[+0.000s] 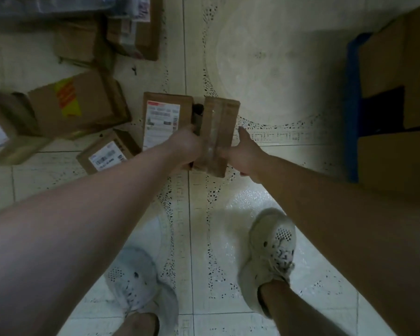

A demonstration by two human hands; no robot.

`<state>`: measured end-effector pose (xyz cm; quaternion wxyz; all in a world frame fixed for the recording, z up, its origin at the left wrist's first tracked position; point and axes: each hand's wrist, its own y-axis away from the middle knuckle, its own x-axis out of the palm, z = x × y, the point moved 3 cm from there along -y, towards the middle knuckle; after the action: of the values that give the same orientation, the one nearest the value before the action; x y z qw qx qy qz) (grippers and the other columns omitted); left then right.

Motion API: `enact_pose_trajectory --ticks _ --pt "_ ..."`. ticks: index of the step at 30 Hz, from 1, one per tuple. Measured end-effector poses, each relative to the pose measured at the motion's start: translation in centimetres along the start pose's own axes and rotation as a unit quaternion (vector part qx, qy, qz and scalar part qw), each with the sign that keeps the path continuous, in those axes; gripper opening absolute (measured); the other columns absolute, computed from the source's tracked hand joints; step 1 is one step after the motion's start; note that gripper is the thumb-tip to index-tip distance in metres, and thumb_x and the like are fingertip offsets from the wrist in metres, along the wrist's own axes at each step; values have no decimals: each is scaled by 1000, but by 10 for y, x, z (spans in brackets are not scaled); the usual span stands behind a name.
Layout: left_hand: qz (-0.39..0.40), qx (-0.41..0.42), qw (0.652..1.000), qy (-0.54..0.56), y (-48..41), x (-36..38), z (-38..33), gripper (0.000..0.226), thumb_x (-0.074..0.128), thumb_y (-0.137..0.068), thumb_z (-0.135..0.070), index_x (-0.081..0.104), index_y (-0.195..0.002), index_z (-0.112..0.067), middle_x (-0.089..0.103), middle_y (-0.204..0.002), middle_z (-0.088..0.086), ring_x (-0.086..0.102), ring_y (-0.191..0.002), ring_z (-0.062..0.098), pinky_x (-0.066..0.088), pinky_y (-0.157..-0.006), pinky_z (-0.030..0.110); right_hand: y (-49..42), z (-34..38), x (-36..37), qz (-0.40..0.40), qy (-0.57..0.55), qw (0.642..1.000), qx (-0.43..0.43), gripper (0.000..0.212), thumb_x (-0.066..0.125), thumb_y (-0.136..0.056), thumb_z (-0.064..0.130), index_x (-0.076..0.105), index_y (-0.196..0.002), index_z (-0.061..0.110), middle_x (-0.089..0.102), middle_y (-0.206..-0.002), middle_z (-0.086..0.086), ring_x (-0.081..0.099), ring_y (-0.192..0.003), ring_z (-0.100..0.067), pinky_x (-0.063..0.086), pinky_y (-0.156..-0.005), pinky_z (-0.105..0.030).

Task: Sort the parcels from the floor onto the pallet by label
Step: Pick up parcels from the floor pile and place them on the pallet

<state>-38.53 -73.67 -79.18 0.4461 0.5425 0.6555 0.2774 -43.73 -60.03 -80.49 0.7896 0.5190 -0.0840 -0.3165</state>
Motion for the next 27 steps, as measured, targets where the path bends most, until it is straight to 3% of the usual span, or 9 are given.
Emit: enact_pose_trajectory --ticks 3,5,7,10,13,17,22,25,27 --pt "10 -58 996 64 -9 12 2 25 50 -94 -31 55 -115 -18 64 -106 8 62 -95 25 52 -88 42 -4 -4 4 30 -72 997 -18 39 67 -87 23 48 -115 42 59 -95 18 58 -82 -7 47 -58 -28" --pt "-3 -69 995 79 -3 11 1 39 46 -95 -40 49 -127 -19 61 -110 4 58 -99 24 48 -93 44 4 0 3 33 -84 995 -41 52 63 -89 14 42 -131 36 63 -102 9 62 -86 -11 52 -60 -26" --pt "-11 -64 992 107 15 4 -7 41 48 -94 -43 47 -130 -24 59 -108 -1 57 -95 21 49 -89 42 26 10 -2 30 -85 994 -60 59 59 -90 10 36 -139 32 63 -101 5 65 -87 -14 55 -62 -27" --pt "-26 -35 990 132 62 -16 -30 51 58 -89 -39 38 -135 -32 57 -96 -8 56 -82 14 51 -65 33 76 39 -15 7 -104 992 -78 56 56 -92 14 37 -140 34 65 -100 2 67 -89 -17 58 -74 -34" --pt "-43 5 990 133 129 -49 -67 63 63 -88 -34 28 -140 -32 56 -102 -4 59 -80 12 50 -51 25 146 83 -29 -29 -95 987 -122 51 51 -93 13 41 -137 37 62 -91 12 65 -80 -6 56 -65 -24" --pt "-43 80 989 113 233 -101 -122 62 61 -90 -32 27 -141 -32 56 -103 -9 62 -86 11 57 -68 34 256 147 -46 -75 -69 982 -161 54 52 -92 15 39 -139 39 59 -87 18 61 -76 0 49 -59 -13" --pt "-54 167 981 78 381 -171 -186 54 56 -93 -28 30 -141 -29 51 -130 -1 56 -106 18 54 -80 39 414 231 -50 -126 -2 965 -232 59 54 -95 23 29 -144 43 58 -114 5 58 -93 -8 44 -64 -15" --pt "-55 198 974 98 452 -199 -217 63 65 -86 -36 31 -137 -28 51 -127 0 56 -106 21 54 -84 44 488 265 -52 -152 -10 950 -271 51 43 -100 24 29 -147 39 52 -130 -2 52 -111 -12 44 -82 -21" --pt "-64 223 968 94 495 -212 -234 78 74 -75 -44 26 -136 -29 50 -120 -1 56 -102 20 55 -79 40 537 284 -57 -160 -11 938 -308 47 36 -102 26 29 -148 34 44 -141 0 43 -119 -8 38 -87 -15"
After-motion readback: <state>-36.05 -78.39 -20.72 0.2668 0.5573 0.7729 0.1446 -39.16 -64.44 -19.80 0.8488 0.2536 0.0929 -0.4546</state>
